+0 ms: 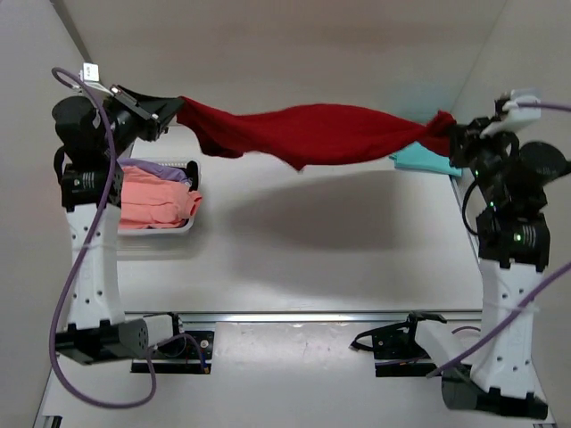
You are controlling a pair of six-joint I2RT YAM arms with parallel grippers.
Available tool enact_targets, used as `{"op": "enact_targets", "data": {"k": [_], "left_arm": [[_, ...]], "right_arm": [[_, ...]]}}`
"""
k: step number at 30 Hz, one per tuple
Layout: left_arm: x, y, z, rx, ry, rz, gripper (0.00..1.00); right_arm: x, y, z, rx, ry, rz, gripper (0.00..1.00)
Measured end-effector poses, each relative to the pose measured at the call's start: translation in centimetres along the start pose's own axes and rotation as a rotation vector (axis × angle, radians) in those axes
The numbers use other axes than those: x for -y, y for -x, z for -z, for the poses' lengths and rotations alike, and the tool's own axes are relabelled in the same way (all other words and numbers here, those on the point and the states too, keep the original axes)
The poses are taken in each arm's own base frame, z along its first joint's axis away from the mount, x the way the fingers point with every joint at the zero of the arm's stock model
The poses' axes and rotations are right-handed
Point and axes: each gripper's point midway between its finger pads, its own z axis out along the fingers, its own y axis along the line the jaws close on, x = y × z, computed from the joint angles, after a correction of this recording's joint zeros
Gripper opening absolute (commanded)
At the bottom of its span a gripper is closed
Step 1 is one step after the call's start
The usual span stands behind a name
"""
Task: Fold and stack the t-shirts
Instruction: Flatten out the tshirt
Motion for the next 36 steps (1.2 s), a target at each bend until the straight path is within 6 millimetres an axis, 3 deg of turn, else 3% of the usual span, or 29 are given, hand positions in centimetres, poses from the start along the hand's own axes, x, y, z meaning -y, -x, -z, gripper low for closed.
{"op": "enact_targets", "data": {"k": [3,7,10,13,16,20,24,25,26,27,29,31,33,36], "left_arm": [[2.2,-2.0,2.1,-0.022,-0.088,0.005,0.0],[2.3,-5.0,3.5,-0.075,-0.13,0.063,0.0],[1.2,-6.4,3.8,-0.104,-0.118,0.118,0.0],[0.5,-6.3,3.1,-0.109,-0.1,0.141,0.0],[0.5,-5.5,0.6,-0.115,-0.082,0.141,0.0],[-0.9,-4.6,-4.3,-0.115,-0.038,0.135,0.0],[-5.8,-4.7,-12.3,-0.142,0.072,0.119,0.03],[-7.7,-4.9,-15.1,-0.15,0.106,0.113,0.17],[-9.0,-5.1,-16.8,-0.16,0.122,0.11,0.22],[-10.9,-5.4,-19.3,-0.175,0.145,0.11,0.28],[-14.1,-6.0,-23.5,-0.196,0.169,0.124,0.38],[-17.4,-6.7,-27.5,-0.215,0.183,0.147,0.44],[-19.9,-7.2,-29.8,-0.224,0.196,0.164,0.46],[-22.8,-8.5,-30.1,-0.269,0.258,0.191,0.48]], "right_arm": [[0.7,-1.4,3.1,0.0,-0.042,0.016,0.01],[2.5,-2.2,5.9,-0.02,-0.133,0.049,0.0],[2.6,-1.7,6.5,0.0,-0.147,0.069,0.0],[3.0,-1.9,5.4,0.013,-0.145,0.064,0.0],[3.7,-2.7,2.1,0.003,-0.122,0.016,0.0],[4.3,-6.2,-5.2,-0.07,-0.066,-0.057,0.0],[4.8,-13.3,-13.9,-0.223,-0.006,-0.138,0.0],[5.2,-15.5,-16.2,-0.267,0.001,-0.16,0.02],[5.5,-16.8,-17.7,-0.291,0.002,-0.171,0.1],[6.1,-18.5,-19.4,-0.324,-0.006,-0.182,0.33],[7.3,-21.3,-22.8,-0.385,-0.034,-0.206,0.39],[8.8,-22.4,-25.9,-0.401,-0.077,-0.201,0.45],[9.6,-22.5,-27.5,-0.404,-0.117,-0.184,0.5],[9.5,-22.3,-27.3,-0.423,-0.156,-0.158,0.52]]}}
